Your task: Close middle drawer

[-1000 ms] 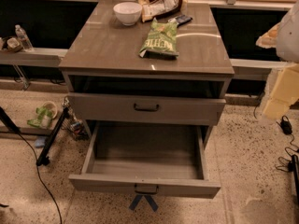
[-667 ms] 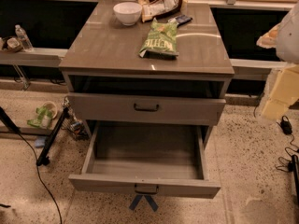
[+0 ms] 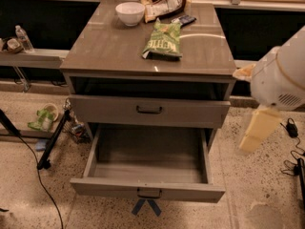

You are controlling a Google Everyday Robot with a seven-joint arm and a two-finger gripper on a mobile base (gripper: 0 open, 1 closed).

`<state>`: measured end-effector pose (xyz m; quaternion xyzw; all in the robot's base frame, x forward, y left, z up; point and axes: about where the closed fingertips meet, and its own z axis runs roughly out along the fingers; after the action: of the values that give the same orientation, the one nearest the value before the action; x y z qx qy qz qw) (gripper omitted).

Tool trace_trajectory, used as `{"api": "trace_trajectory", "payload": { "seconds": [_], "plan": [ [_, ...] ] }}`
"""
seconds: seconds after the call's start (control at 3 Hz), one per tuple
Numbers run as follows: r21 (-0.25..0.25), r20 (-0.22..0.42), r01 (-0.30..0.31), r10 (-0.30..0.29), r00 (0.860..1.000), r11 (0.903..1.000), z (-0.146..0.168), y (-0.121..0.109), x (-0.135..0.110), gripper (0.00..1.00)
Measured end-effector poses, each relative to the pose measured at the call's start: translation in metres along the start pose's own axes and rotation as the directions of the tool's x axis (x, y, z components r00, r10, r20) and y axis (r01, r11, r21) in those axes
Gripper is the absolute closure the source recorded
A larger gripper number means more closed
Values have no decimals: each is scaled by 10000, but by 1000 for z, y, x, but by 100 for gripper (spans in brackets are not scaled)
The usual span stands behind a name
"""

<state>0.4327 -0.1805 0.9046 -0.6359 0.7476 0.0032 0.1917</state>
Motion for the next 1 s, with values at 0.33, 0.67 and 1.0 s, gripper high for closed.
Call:
{"api": "trace_trajectory", "payload": {
  "seconds": [0.33, 0.67, 1.0],
  "plan": [
    [0, 614, 446, -445, 9971, 9990, 53, 19, -6, 0],
    [265, 684, 1023, -1039, 9922, 9944, 122, 37, -22, 0],
    [241, 673, 1029, -1044, 9923, 9944, 121, 37, -22, 0]
  ]
}}
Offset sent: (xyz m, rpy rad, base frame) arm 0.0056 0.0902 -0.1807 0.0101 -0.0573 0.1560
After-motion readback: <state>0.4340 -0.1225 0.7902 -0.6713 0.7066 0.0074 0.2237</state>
